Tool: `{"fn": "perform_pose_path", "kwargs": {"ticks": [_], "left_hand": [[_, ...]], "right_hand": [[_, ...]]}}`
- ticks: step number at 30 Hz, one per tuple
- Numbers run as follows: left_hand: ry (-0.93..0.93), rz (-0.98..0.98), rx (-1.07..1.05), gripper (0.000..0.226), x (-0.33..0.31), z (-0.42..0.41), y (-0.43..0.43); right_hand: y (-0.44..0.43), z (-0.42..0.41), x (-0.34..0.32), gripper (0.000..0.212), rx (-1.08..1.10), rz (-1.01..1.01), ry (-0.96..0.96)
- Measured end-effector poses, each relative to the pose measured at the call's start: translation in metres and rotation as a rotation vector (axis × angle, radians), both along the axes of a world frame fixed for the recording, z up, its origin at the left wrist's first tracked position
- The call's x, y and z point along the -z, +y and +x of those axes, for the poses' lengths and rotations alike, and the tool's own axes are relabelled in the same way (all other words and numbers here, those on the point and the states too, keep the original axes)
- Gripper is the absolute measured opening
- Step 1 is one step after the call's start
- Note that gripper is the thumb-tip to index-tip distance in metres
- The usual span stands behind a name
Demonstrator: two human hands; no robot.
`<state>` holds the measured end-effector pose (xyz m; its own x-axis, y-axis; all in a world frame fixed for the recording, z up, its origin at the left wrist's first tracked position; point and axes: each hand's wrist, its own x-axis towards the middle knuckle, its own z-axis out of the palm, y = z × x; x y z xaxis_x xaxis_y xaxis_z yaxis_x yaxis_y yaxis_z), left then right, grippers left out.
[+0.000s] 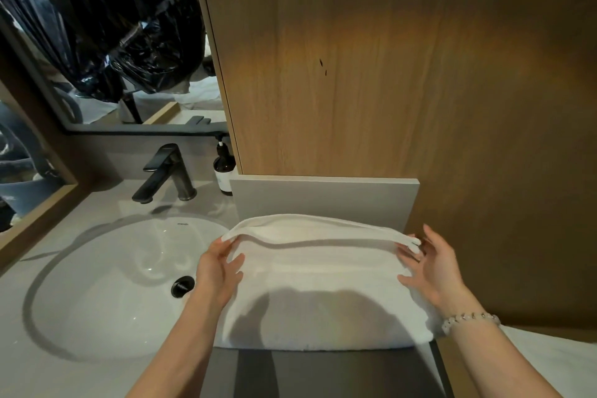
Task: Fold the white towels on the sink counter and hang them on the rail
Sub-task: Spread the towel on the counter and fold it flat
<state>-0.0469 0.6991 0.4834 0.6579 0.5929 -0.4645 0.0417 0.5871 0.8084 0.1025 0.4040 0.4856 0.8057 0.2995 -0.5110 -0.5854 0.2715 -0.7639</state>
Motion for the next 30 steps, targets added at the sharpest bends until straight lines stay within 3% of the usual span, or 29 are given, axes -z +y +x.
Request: {"fn": "perform_pose_path", "kwargs": {"ticks": [4, 6, 8, 10, 14, 16, 17, 18, 20, 22, 26, 28, 30], "left_hand": [[0.037, -0.069, -0.081, 0.034, -0.005, -0.008, 0.000], [0.155, 0.070, -0.057, 0.027, -0.007, -0.012, 0.001], [0.262, 0.215, -0.035, 0.010, -0.004, -0.017, 0.000], [0.342, 0.300, 0.010, 0.029, 0.001, -0.024, -0.001], [0.440, 0.392, 0.090, 0.048, 0.007, -0.037, -0.005], [0.470, 0.407, 0.115, 0.034, 0.009, -0.043, -0.008], [0.495, 0.427, 0.124, 0.013, 0.008, -0.046, -0.010], [0.516, 0.448, 0.123, 0.009, 0.008, -0.048, -0.012], [0.550, 0.482, 0.118, 0.021, 0.014, -0.053, -0.011], [0.632, 0.590, 0.136, 0.032, 0.017, -0.059, -0.011], [0.964, 1.019, 0.349, 0.042, 0.023, -0.064, -0.017], [0.985, 1.079, 0.373, 0.041, 0.029, -0.060, -0.023], [0.935, 1.010, 0.357, 0.041, 0.033, -0.055, -0.025]], "right_hand": [[-0.001, 0.003, 0.010, 0.038, -0.011, -0.167, -0.033], [-0.001, 0.002, 0.014, 0.014, 0.022, -0.279, -0.076], [-0.001, 0.001, 0.016, 0.018, 0.041, -0.321, -0.089], [-0.001, -0.002, 0.016, 0.015, 0.056, -0.332, -0.096], [-0.007, -0.009, 0.014, 0.045, 0.098, -0.520, -0.127], [-0.013, -0.011, 0.016, 0.050, 0.074, -0.625, -0.106], [-0.016, -0.011, 0.016, 0.043, 0.054, -0.644, -0.089], [-0.019, -0.012, 0.016, 0.033, 0.024, -0.660, -0.073], [-0.024, -0.012, 0.018, 0.023, -0.051, -0.739, -0.093], [-0.029, -0.012, 0.021, 0.032, -0.109, -0.822, -0.144], [-0.034, -0.013, 0.024, 0.036, -0.238, -0.812, -0.144], [-0.035, -0.013, 0.025, 0.032, -0.239, -0.721, -0.101], [-0.035, -0.012, 0.027, 0.029, -0.221, -0.653, -0.077]]}}
